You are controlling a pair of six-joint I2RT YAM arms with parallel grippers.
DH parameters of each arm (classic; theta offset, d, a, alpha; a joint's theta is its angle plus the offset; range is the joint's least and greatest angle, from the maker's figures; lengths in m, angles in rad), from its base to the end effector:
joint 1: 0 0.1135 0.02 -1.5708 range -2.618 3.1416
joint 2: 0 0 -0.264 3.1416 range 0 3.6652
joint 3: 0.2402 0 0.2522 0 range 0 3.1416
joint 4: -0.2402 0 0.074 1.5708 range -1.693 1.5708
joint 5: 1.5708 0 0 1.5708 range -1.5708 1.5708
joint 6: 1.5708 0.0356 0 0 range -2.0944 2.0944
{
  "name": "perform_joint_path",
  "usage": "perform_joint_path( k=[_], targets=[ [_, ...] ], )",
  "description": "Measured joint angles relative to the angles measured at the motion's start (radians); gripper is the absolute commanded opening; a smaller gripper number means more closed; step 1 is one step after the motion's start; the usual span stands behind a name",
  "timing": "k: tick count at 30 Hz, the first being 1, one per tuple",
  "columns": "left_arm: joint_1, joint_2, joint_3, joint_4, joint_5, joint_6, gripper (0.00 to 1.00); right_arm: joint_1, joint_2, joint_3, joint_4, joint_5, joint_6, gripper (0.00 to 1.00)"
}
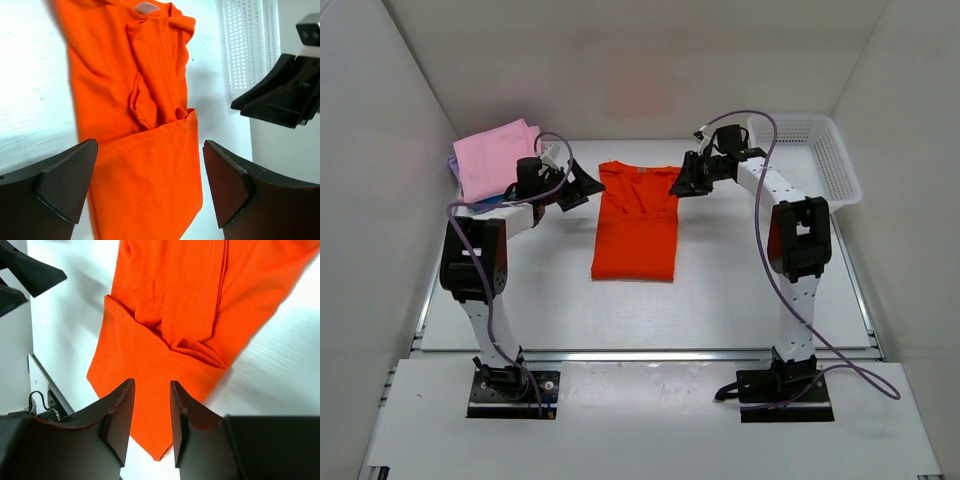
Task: Fold and stack the t-shirts
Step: Fold the folded rectangular tshirt in 1/3 of the way, then grab one side of the 2/3 rectangular tshirt with both arms
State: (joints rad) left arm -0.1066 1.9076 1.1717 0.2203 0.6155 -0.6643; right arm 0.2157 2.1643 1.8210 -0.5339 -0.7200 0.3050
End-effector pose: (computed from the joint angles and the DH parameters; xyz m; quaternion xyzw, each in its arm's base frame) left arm 0.4142 -0.0650 0.1919 -0.0800 0.8336 -0.4229 0.3462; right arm 0.4667 0.1263 0.2289 -0.0803 0.8846 0.4020 0.2221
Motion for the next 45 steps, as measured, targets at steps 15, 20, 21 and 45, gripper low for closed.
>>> perform_joint_path(
  k=[15, 20, 21, 45],
  targets=[
    [-0.041, -0.369, -0.512, 0.147, 0.101, -0.038, 0.33, 0.06, -0.543, -0.86, 0.286, 0.086, 0.24, 0.36],
    [-0.093, -0.472, -0.631, 0.067, -0.002, -0.009, 0.53, 0.113, -0.614, -1.061, 0.416, 0.097, 0.393, 0.37],
    [-0.095, -0.475, -0.639, 0.054, -0.022, -0.008, 0.53, 0.124, -0.614, -1.075, 0.434, 0.106, 0.417, 0.37],
    [-0.18, -0.32, -0.638, -0.023, -0.13, -0.05, 0.0, 0.191, -0.496, -1.125, 0.583, 0.216, 0.559, 0.0]
  ],
)
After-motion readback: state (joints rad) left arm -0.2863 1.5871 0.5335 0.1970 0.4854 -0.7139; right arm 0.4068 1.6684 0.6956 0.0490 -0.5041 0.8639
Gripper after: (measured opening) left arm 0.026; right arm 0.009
